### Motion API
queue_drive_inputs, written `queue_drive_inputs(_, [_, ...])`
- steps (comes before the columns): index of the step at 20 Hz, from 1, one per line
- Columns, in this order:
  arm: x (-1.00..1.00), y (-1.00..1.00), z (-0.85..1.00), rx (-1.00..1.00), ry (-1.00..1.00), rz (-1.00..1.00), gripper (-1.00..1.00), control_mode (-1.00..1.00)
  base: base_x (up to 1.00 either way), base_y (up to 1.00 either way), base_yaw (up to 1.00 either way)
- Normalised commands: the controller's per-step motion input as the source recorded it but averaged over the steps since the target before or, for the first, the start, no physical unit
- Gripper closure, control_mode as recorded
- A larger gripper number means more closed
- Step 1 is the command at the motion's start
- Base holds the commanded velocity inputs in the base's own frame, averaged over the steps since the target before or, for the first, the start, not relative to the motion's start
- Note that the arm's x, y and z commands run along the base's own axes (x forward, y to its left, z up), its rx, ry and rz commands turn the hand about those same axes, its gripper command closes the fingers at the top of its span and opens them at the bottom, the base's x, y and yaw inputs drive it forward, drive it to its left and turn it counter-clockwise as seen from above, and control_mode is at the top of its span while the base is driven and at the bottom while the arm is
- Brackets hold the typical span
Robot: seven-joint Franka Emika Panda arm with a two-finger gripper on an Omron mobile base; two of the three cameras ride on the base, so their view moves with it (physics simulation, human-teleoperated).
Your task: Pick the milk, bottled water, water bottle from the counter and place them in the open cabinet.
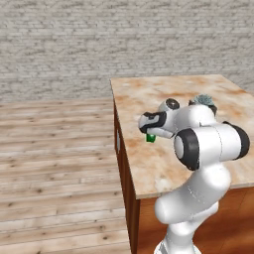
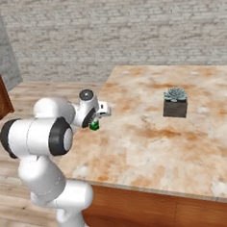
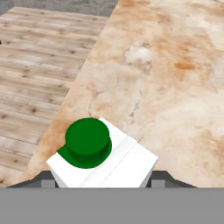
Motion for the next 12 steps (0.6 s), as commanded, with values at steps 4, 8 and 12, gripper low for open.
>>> queue_drive_inputs(4, [-0.37, 0.00, 0.84, 0.00, -0.02, 0.00, 1.00, -1.00, 0.00, 0.00, 0.00])
queue_drive_inputs(8, [-0.44, 0.00, 0.87, 0.00, 0.00, -0.04, 1.00, -1.00, 0.00, 0.00, 0.00])
queue_drive_inputs(12, [-0.57, 0.00, 0.88, 0.00, 0.00, -0.06, 1.00, -1.00, 0.00, 0.00, 0.00])
